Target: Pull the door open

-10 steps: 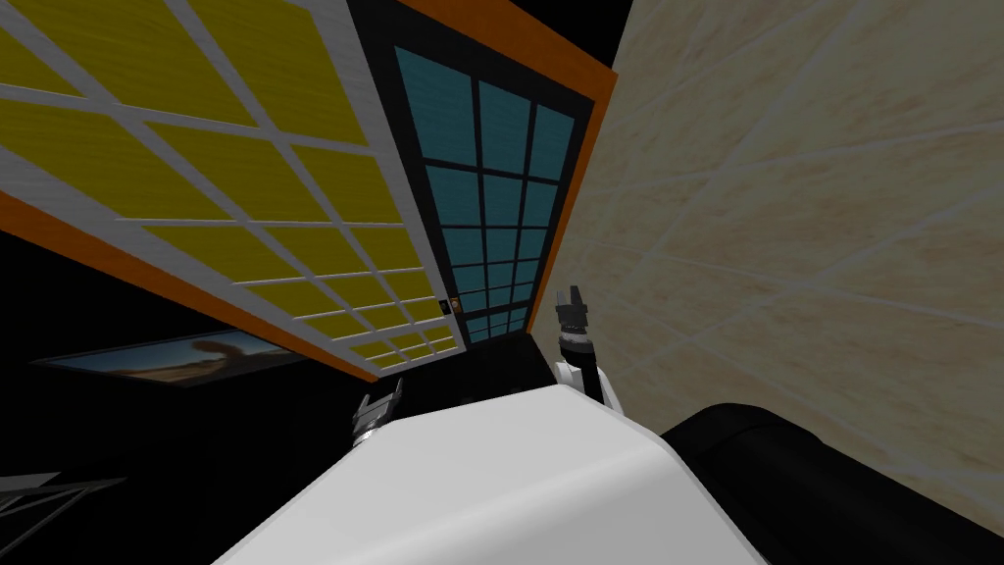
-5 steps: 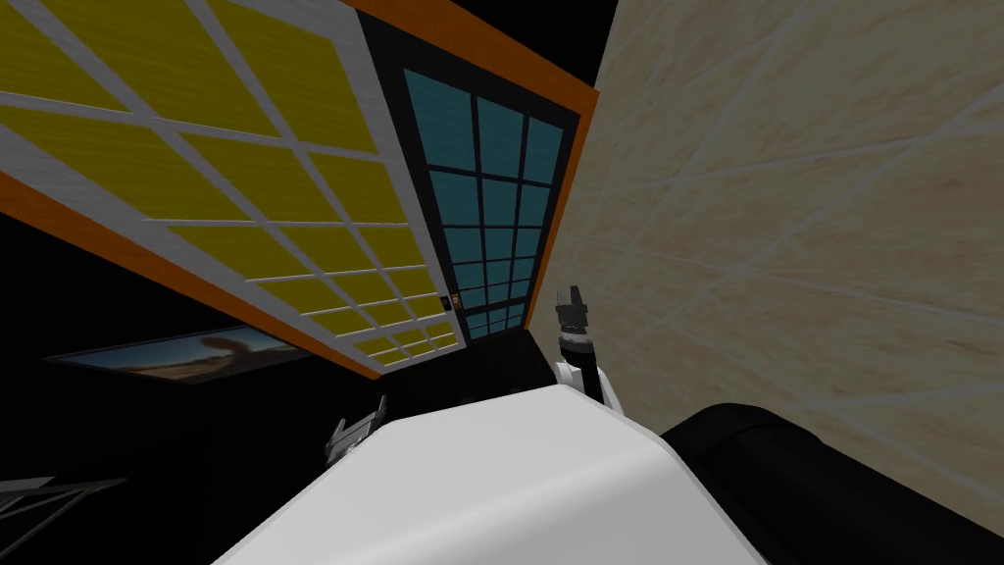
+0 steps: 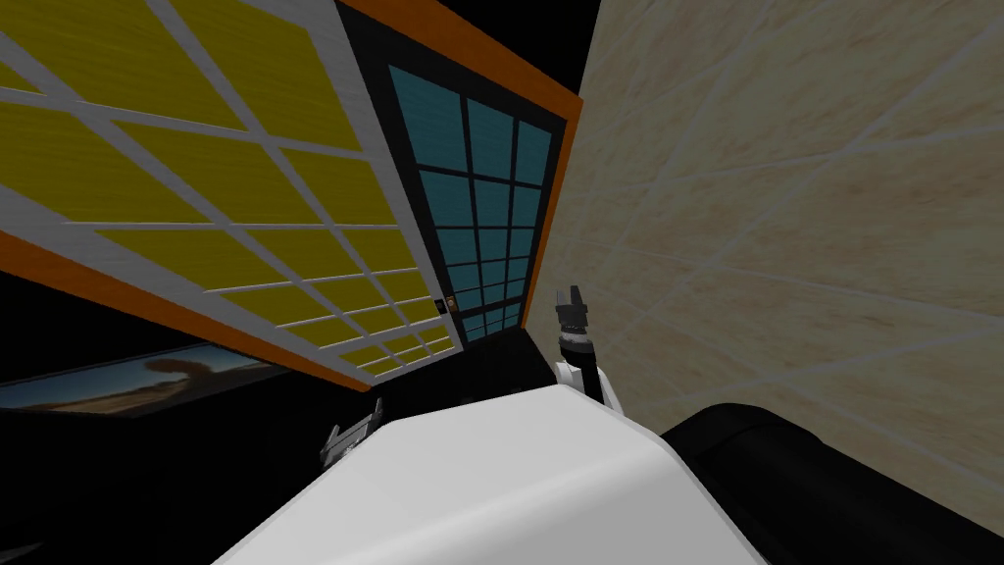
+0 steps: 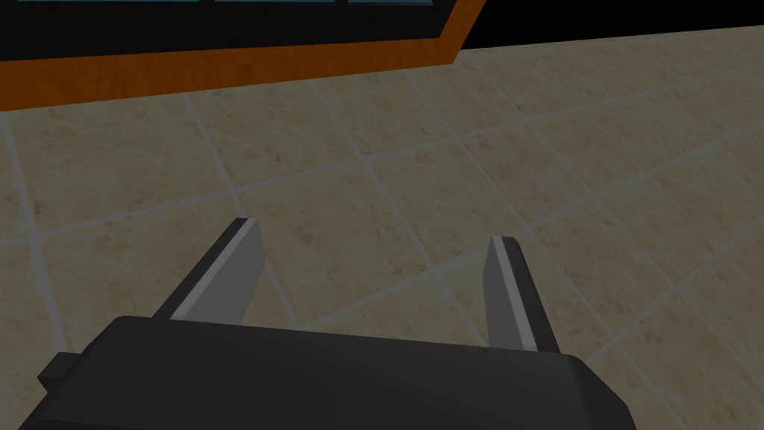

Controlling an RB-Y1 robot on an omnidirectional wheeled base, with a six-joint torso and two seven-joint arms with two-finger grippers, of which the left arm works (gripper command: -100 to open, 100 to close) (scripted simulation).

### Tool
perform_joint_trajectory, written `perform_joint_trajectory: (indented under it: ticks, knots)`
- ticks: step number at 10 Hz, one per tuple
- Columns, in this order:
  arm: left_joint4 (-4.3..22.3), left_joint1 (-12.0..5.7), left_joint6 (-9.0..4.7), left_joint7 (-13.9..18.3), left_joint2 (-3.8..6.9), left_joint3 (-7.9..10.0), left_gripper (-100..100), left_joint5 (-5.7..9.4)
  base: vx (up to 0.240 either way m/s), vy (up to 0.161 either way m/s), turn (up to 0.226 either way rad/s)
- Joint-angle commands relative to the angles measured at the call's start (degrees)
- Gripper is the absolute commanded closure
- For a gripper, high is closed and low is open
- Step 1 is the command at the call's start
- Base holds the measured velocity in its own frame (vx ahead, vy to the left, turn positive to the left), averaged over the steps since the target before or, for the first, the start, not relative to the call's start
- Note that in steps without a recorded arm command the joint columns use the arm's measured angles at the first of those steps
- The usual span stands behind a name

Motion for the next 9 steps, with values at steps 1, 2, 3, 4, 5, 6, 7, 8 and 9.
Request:
perform_joint_trajectory:
  ticks: [1,2,3,4,5,6,7,8,9]
  knots:
    - [0.46,-1.50,0.04,-0.74,-0.59,0.61,-100,0.37,0.138,0.039,-0.187]
    - [0.46,-2.45,0.03,-0.99,-1.00,0.61,-100,0.43,0.184,0.025,-0.114]
    - [0.45,-3.16,0.02,-1.17,-1.30,0.60,-100,0.48,0.179,0.049,-0.113]
    - [0.35,-4.28,-0.01,-1.39,-1.76,0.46,-100,0.48,0.169,0.058,-0.185]
    - [0.22,-5.24,-0.05,-1.53,-2.14,0.25,-100,0.45,0.176,0.048,-0.154]
    - [0.10,-6.20,-0.10,-1.67,-2.53,0.05,-100,0.42,0.168,0.068,-0.141]
    - [-0.01,-6.88,-0.13,-1.76,-2.79,-0.13,-100,0.39,0.149,0.063,-0.107]
    - [-0.19,-7.69,-0.19,-1.82,-3.08,-0.41,-100,0.31,0.169,0.036,-0.098]
    - [-0.45,-8.91,-0.27,-1.91,-3.52,-0.84,-100,0.20,0.217,0.032,-0.139]
